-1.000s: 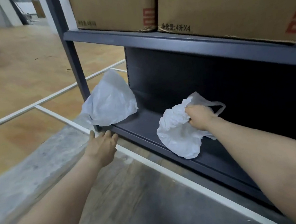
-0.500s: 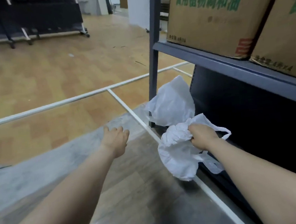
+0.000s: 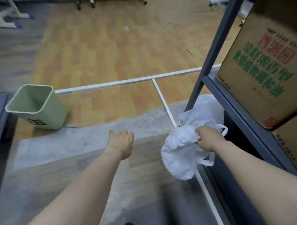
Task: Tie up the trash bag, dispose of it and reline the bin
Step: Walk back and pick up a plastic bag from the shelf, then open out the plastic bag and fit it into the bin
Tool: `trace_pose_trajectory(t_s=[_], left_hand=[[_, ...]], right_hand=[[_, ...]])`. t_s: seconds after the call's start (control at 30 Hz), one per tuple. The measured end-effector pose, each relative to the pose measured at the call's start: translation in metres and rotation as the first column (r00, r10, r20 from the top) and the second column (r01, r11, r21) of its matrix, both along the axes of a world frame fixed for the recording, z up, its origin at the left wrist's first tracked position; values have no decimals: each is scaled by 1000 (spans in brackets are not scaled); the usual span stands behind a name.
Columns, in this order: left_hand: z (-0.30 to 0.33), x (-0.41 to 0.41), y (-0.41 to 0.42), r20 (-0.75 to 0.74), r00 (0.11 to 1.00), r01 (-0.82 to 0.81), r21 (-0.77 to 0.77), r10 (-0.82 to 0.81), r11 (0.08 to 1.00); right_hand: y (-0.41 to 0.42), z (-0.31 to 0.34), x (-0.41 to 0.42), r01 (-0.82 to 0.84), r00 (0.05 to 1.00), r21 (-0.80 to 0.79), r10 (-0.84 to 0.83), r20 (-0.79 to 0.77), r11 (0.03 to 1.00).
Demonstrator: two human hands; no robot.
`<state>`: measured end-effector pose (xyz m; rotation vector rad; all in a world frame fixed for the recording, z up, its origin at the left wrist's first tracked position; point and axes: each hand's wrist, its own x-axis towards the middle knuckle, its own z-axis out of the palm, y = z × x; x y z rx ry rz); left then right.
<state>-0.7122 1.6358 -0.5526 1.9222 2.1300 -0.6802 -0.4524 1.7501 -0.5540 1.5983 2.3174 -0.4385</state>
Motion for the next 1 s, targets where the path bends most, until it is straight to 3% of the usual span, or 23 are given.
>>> trace_pose_trajectory(t_s=[0.3, 0.5, 0.73, 1.0], left_hand=[[212, -57, -50, 53, 957, -290, 95, 287, 952], [320, -73, -88, 78, 913, -408, 151, 400, 901], [402, -84, -129, 70, 875, -484, 178, 480, 857], [430, -135, -143, 147, 840, -542, 246, 522, 804]], right_hand=[[3, 221, -91, -166, 982, 27, 168, -85, 986], [-18, 322, -122, -263, 961, 16, 263, -90, 965], [-44, 390, -155, -341, 932, 65, 346, -109, 938], [-56, 415, -222, -406, 909, 72, 411, -77, 911]])
